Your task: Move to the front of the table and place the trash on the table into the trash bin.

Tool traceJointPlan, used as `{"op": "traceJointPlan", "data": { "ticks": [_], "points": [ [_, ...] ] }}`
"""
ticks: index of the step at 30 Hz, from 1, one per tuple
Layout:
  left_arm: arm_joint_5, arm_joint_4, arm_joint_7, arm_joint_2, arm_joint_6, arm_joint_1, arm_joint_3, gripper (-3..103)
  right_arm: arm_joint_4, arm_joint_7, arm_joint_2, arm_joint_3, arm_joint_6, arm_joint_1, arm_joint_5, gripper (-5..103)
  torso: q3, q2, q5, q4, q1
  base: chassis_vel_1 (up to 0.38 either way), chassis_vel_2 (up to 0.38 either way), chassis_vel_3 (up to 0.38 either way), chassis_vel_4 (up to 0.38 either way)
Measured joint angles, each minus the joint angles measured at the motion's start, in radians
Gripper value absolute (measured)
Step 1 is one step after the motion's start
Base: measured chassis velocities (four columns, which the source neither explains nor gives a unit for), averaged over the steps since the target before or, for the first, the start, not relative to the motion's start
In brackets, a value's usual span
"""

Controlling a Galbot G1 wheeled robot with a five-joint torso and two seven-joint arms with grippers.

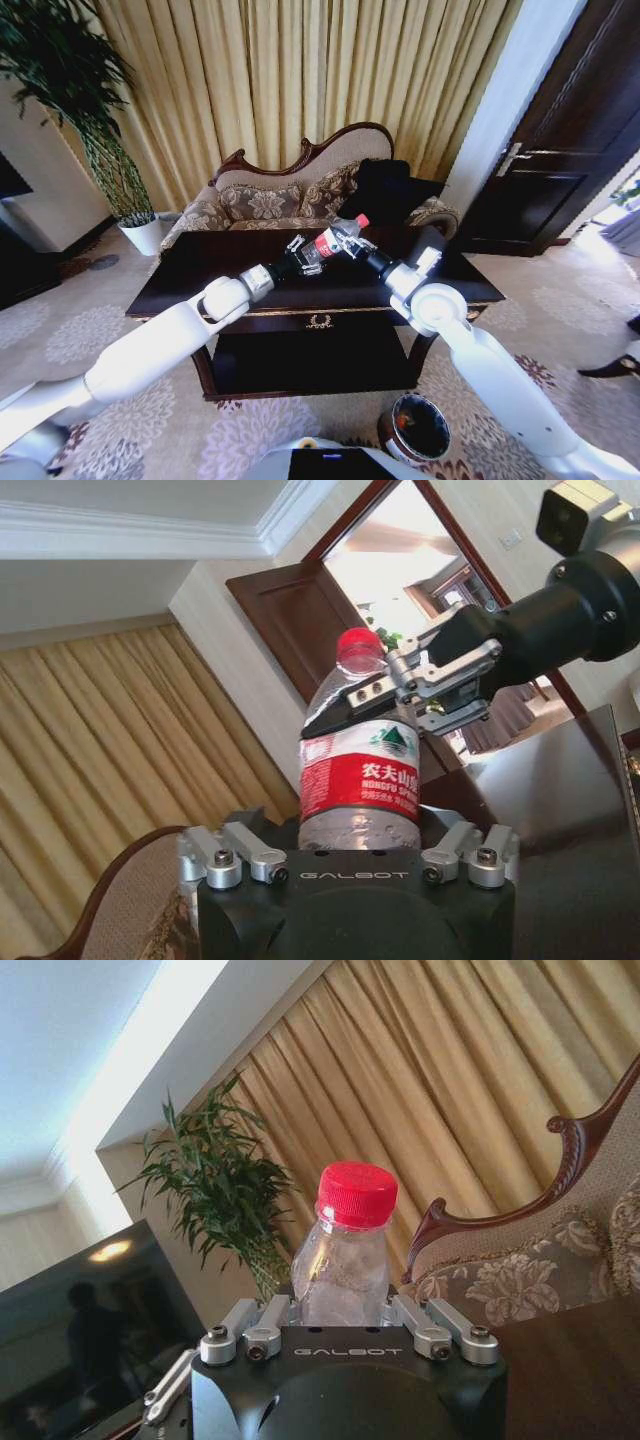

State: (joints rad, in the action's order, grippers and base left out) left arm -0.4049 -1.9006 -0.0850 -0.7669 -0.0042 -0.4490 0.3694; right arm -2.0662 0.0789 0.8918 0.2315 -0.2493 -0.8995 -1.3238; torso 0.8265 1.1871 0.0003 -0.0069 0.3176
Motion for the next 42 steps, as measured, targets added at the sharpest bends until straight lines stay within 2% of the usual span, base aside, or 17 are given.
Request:
{"op": "traceJointPlan", "data": {
  "ticks": [4, 9, 15, 16, 18, 21, 23, 24, 25, 27, 28, 29, 31, 32, 36, 37, 42],
  "points": [
    [-0.058, -0.042, 0.031, 0.016, 0.046, -0.013, -0.021, 97, 0.006, 0.003, -0.003, 0.020, 0.009, -0.023, 0.010, 32, 0.000, 0.000, 0.0000, 0.0000, 0.000, 0.000, 0.000, 0.000, 0.000],
    [-0.114, -0.077, 0.057, 0.026, 0.082, -0.035, -0.064, 100, 0.018, 0.019, 0.002, 0.036, 0.026, -0.031, 0.025, 32, 0.000, 0.000, 0.0000, -0.0001, 0.000, 0.000, 0.000, 0.000, 0.000],
    [-0.209, -0.137, 0.071, 0.061, 0.139, -0.132, -0.236, 100, 0.032, 0.041, -0.010, 0.070, 0.047, -0.044, 0.066, 32, 0.000, 0.000, -0.0001, 0.0003, 0.000, 0.000, 0.000, 0.000, 0.000],
    [-0.209, -0.137, 0.071, 0.061, 0.139, -0.132, -0.236, 100, 0.032, 0.041, -0.010, 0.070, 0.047, -0.044, 0.066, 32, 0.000, 0.000, -0.0001, 0.0003, 0.000, 0.000, 0.000, 0.000, 0.000],
    [-0.244, -0.163, 0.090, 0.076, 0.163, -0.195, -0.327, 100, 0.031, 0.067, -0.032, 0.089, 0.047, -0.057, 0.106, 32, 0.000, 0.000, 0.0000, 0.0001, 0.000, 0.000, 0.000, 0.000, 0.000],
    [-0.258, -0.175, 0.112, 0.083, 0.172, -0.236, -0.384, 100, 0.027, 0.101, -0.048, 0.101, 0.034, -0.065, 0.145, 32, 0.000, 0.000, 0.0000, 0.0001, 0.000, 0.000, 0.000, 0.000, 0.000],
    [-0.264, -0.191, 0.176, 0.101, 0.175, -0.325, -0.480, 100, 0.010, 0.218, -0.089, 0.103, 0.007, -0.092, 0.243, 32, 0.000, 0.000, -0.0001, 0.0000, 0.000, 0.000, 0.000, 0.000, 0.000],
    [-0.264, -0.191, 0.176, 0.101, 0.175, -0.325, -0.480, 100, 0.010, 0.218, -0.089, 0.103, 0.007, -0.092, 0.243, 32, 0.000, 0.000, -0.0001, 0.0000, 0.000, 0.000, 0.000, 0.000, 0.000],
    [-0.264, -0.195, 0.216, 0.108, 0.181, -0.351, -0.505, 100, 0.003, 0.257, -0.103, 0.101, 0.001, -0.103, 0.301, 32, 0.000, 0.000, -0.0002, 0.0002, 0.000, 0.000, 0.000, 0.000, 0.000],
    [-0.275, -0.203, 0.362, 0.117, 0.227, -0.385, -0.542, 100, -0.001, 0.331, -0.122, 0.096, -0.006, -0.125, 0.466, 32, 0.000, 0.000, -0.0001, 0.0002, 0.000, 0.000, 0.000, 0.000, 0.000],
    [-0.275, -0.203, 0.362, 0.117, 0.227, -0.385, -0.542, 100, -0.001, 0.331, -0.122, 0.096, -0.006, -0.125, 0.466, 32, 0.000, 0.000, -0.0001, 0.0002, 0.000, 0.000, 0.000, 0.000, 0.000],
    [-0.287, -0.207, 0.394, 0.119, 0.242, -0.389, -0.550, 100, -0.001, 0.347, -0.127, 0.095, -0.006, -0.131, 0.520, 32, 0.000, 0.000, -0.0002, 0.0002, 0.000, 0.000, 0.000, 0.000, 0.000],
    [-0.321, -0.223, 0.459, 0.124, 0.303, -0.390, -0.578, 100, -0.001, 0.378, -0.140, 0.097, -0.017, -0.142, 0.609, 31, 0.000, 0.000, 0.0001, -0.0001, 0.000, 0.000, 0.000, 0.000, 0.000],
    [-0.343, -0.229, 0.494, 0.126, 0.343, -0.388, -0.591, 100, -0.004, 0.398, -0.148, 0.100, -0.024, -0.144, 0.623, 31, 0.000, 0.000, 0.0003, -0.0003, 0.000, 0.000, 0.000, 0.000, 0.000],
    [-0.387, -0.224, 0.538, 0.126, 0.398, -0.402, -0.651, 100, -0.016, 0.422, -0.168, 0.129, -0.032, -0.149, 0.614, 31, 0.000, 0.000, 0.0003, -0.0002, 0.000, 0.000, 0.000, 0.000, 0.000],
    [-0.387, -0.224, 0.538, 0.126, 0.398, -0.402, -0.651, 100, -0.016, 0.422, -0.168, 0.129, -0.032, -0.149, 0.614, 31, 0.000, 0.000, 0.0003, -0.0002, 0.000, 0.000, 0.000, 0.000, 0.000],
    [-0.401, -0.200, 0.510, 0.140, 0.406, -0.514, -0.800, 100, -0.040, 0.422, -0.210, 0.183, -0.043, -0.168, 0.536, 31, 0.000, 0.000, -0.0003, 0.0002, 0.000, 0.000, 0.000, 0.000, 0.000]
  ]
}}
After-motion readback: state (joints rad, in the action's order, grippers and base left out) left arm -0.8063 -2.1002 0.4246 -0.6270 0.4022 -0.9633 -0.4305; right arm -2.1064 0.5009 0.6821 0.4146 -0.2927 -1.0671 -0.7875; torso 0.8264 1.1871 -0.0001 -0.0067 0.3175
